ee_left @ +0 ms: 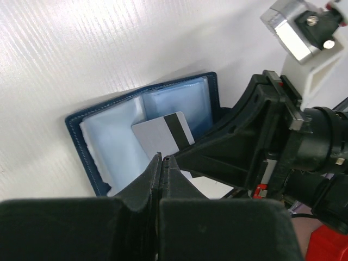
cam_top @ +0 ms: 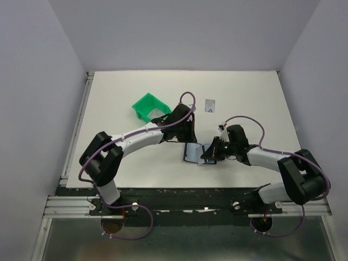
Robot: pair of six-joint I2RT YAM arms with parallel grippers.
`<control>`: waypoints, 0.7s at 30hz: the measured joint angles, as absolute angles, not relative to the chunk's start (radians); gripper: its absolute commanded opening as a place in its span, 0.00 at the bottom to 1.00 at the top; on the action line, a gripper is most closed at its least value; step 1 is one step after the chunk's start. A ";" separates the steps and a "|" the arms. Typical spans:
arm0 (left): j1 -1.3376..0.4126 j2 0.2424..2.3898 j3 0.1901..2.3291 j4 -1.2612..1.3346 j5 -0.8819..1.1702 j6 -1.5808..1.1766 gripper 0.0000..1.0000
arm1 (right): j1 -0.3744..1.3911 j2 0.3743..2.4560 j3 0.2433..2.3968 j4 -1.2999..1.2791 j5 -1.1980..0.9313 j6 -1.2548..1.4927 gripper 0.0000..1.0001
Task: Put the credit cards into the card holder
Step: Insert the credit card into the card holder.
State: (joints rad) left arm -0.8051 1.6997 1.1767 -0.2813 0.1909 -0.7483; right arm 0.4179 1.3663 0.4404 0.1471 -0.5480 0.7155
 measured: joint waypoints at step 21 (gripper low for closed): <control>-0.801 1.942 1.257 -0.345 0.215 -0.768 0.00 | 0.418 1.324 0.440 0.178 -0.475 0.740 0.00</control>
